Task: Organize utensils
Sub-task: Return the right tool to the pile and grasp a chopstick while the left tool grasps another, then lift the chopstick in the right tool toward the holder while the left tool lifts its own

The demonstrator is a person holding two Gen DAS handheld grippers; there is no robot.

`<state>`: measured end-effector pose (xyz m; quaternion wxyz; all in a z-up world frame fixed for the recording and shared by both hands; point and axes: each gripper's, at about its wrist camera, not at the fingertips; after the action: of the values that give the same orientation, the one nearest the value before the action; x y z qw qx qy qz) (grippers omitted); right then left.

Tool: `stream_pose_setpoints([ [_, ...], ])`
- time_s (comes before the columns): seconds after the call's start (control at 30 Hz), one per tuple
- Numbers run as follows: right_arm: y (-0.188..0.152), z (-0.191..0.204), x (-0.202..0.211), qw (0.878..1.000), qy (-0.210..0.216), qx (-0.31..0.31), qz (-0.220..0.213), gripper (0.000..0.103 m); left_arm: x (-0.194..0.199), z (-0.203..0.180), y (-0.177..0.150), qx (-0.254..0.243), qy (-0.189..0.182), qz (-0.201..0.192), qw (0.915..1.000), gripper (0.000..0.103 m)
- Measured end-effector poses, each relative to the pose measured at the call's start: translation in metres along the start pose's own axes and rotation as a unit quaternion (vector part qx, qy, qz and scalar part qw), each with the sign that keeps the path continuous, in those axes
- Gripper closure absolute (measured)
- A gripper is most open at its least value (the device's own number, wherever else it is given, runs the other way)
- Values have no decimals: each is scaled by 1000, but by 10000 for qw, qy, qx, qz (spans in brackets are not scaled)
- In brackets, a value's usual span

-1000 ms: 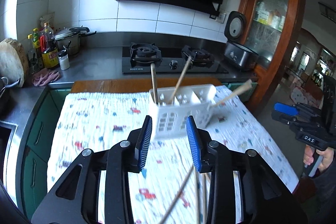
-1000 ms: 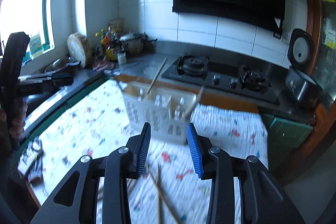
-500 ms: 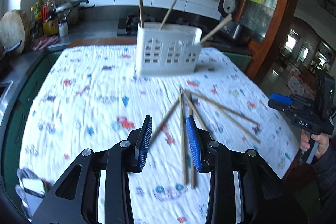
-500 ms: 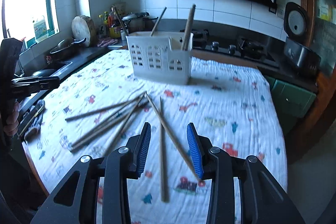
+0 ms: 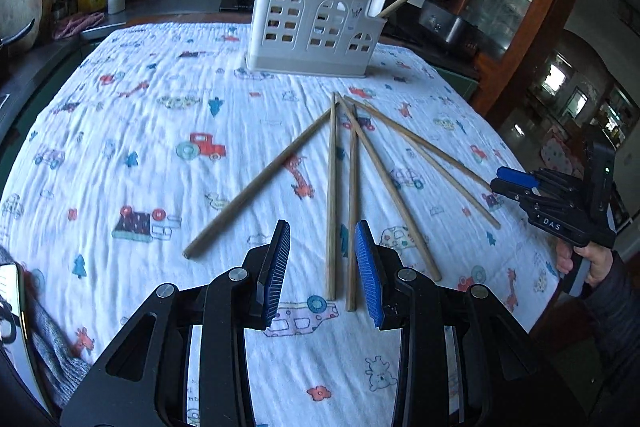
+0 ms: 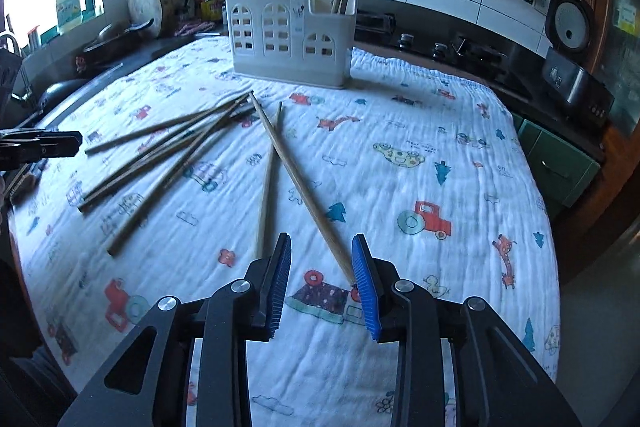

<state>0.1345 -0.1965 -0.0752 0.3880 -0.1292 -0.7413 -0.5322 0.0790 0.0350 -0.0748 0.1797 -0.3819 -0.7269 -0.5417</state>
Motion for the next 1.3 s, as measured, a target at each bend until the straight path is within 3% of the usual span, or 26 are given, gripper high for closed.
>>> stream_pose_setpoints([
  [0.47, 3, -5, -29, 9990, -12, 178, 402, 82, -17, -5, -9, -126, 53, 187, 9997, 77],
  [0.6, 3, -3, -29, 9990, 39, 232, 390, 89, -26, -8, -10, -133, 41, 287, 9995, 81],
  [0.87, 3, 0, -28, 9987, 32, 347, 371, 93, -45, -6, -7, -113, 137, 434, 9989, 88],
  [1.23, 1, 4, -21, 9991, 53, 323, 279, 95, -52, -12, -6, -304, 255, 492, 9980, 88],
  [1.3, 1, 6, -17, 9993, 39, 290, 236, 95, -54, -16, -6, -412, 369, 486, 9973, 95],
])
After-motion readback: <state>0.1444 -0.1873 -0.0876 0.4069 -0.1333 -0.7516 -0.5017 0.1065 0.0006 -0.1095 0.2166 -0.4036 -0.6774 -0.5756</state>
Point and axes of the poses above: each gripper's, at about its wrist camera, not at the fingertips, and x roughly against the way its jaws point, z to its left, y to its top, and after that the axes turned 6 degrees about -y, right-handed
